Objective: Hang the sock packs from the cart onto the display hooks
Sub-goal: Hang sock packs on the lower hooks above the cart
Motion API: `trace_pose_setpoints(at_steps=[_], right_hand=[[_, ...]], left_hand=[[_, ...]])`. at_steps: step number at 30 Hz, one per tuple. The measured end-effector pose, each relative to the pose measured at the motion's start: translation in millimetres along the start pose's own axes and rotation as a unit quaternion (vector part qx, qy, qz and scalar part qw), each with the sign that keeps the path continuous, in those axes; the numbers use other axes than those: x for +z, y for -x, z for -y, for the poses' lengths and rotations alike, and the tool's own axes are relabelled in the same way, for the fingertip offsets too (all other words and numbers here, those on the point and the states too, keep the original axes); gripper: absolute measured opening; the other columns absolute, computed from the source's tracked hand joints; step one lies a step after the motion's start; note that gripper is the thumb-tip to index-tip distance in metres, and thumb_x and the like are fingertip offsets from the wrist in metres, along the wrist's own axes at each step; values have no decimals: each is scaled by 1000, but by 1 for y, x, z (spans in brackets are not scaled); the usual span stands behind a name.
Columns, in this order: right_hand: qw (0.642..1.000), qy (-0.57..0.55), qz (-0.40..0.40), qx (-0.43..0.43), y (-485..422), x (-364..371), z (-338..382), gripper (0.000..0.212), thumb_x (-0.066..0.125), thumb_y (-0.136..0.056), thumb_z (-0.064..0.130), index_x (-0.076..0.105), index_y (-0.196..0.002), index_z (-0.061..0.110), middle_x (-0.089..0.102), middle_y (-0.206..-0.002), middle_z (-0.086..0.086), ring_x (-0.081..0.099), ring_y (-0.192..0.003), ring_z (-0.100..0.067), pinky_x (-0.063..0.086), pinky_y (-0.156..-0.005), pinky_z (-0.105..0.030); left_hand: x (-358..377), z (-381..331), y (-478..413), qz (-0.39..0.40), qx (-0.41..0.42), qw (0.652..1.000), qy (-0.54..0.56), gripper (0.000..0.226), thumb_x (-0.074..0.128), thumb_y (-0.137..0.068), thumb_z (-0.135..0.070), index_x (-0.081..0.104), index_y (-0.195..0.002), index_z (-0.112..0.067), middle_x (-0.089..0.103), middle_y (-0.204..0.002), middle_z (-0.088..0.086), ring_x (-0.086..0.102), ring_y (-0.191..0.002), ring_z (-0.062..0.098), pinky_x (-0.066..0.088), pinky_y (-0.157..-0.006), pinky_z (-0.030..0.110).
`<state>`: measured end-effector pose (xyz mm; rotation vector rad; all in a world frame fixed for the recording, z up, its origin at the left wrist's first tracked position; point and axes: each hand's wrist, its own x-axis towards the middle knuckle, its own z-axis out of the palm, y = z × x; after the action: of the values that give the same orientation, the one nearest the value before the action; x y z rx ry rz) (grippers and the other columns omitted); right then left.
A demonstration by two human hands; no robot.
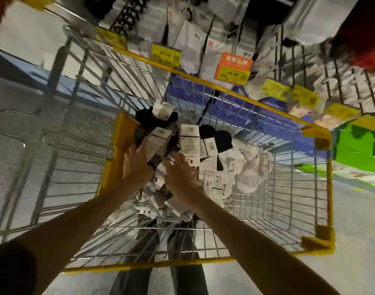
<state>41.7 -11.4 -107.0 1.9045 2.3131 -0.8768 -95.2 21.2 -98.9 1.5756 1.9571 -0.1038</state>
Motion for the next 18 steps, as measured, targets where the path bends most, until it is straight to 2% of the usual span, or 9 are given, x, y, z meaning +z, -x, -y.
trace_pose_setpoints(at_steps=[2, 4, 6, 7, 10, 12, 15, 16, 18], right_hand=[[1000, 2, 1, -20, -21, 18, -4, 75, 62, -85, 3, 29, -151, 19, 27, -149, -22, 22, -140, -37, 32, -113, -46], [999, 12, 23, -27, -39, 32, -9, 78, 63, -89, 11, 20, -154, 20, 13, -156, -25, 8, -146, -42, 20, -118, -50], [998, 36, 28, -35, -54, 39, -15, 84, 66, -90, 24, 13, -155, 21, 4, -158, -27, -2, -147, -46, 13, -119, -55], [998, 40, 17, -45, -61, 41, -18, 86, 67, -88, 28, 14, -156, 21, 4, -158, -29, -2, -146, -48, 11, -117, -57], [995, 50, -40, -79, -85, 39, -25, 71, 66, -86, 20, 35, -150, 22, 14, -157, -28, 9, -144, -52, 15, -114, -60], [994, 32, -44, -95, -96, 32, -28, 49, 63, -86, 14, 56, -135, 18, 28, -154, -24, 20, -142, -49, 20, -114, -54], [990, -101, -31, -92, -97, 9, -25, 19, 64, -88, 11, 72, -105, 7, 63, -114, -19, 57, -112, -38, 41, -90, -38], [987, -141, -20, -80, -92, -4, -22, 16, 66, -90, 17, 72, -101, 6, 66, -103, -16, 62, -100, -32, 44, -79, -36], [976, -210, 6, -59, -73, -30, -19, 16, 68, -91, 22, 67, -92, 7, 65, -79, -6, 65, -79, -9, 45, -62, -25]], left_hand=[[14, 4, -16, 44, -17, 999, 13, 97, 66, -82, -10, 6, -156, -29, 24, -152, 24, 29, -137, 48, 38, -106, 57], [23, 12, -27, 85, -50, 995, 31, 99, 68, -82, -18, 4, -156, -33, 12, -156, 26, 20, -141, 50, 35, -108, 59], [28, 17, -32, 107, -60, 992, 16, 85, 63, -88, -22, 11, -155, -31, 4, -156, 27, 10, -143, 48, 26, -114, 56], [30, 17, -35, 91, -42, 995, -1, 73, 58, -92, -21, 19, -153, -29, 9, -153, 29, 15, -140, 48, 27, -113, 55], [33, 19, -39, -12, 34, 999, -12, 39, 49, -96, -19, 49, -135, -22, 37, -128, 23, 35, -116, 43, 38, -99, 51], [31, 20, -35, -60, 59, 996, 41, 32, 52, -96, -19, 64, -125, -22, 47, -116, 17, 42, -110, 37, 41, -95, 46], [7, 12, -22, -123, 150, 971, 137, 23, 61, -93, -15, 76, -109, -19, 70, -97, 8, 59, -90, 21, 48, -74, 29], [-5, 7, -17, -139, 165, 962, 170, 19, 63, -92, -17, 78, -103, -19, 73, -92, 4, 62, -82, 16, 47, -66, 23], [-23, 1, -11, -146, 141, 949, 241, 20, 64, -89, -29, 76, -102, -19, 73, -93, 2, 65, -81, 12, 50, -65, 23]])
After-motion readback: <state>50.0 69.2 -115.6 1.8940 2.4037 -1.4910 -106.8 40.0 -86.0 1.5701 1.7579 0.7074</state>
